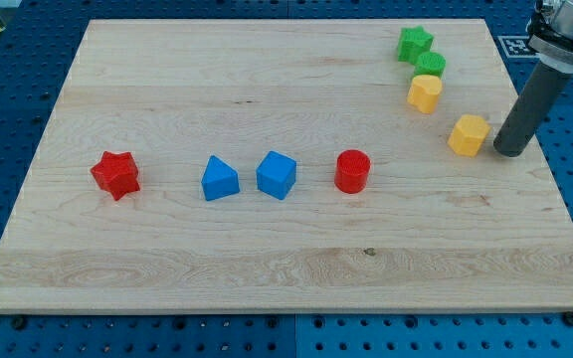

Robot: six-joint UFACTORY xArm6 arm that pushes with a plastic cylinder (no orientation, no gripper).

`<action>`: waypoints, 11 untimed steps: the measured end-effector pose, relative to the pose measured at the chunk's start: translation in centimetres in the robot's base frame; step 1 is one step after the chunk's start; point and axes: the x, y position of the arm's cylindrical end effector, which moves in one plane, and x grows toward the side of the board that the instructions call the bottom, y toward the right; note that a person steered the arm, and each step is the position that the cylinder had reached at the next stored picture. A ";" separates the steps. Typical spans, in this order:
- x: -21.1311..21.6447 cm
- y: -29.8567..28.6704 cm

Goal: Move the yellow hexagon to the bottom of the yellow heart

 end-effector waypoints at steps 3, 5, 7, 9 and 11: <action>0.1 -0.2; 0.1 -1.4; -1.6 -2.4; -2.1 -3.1; -2.1 -4.1</action>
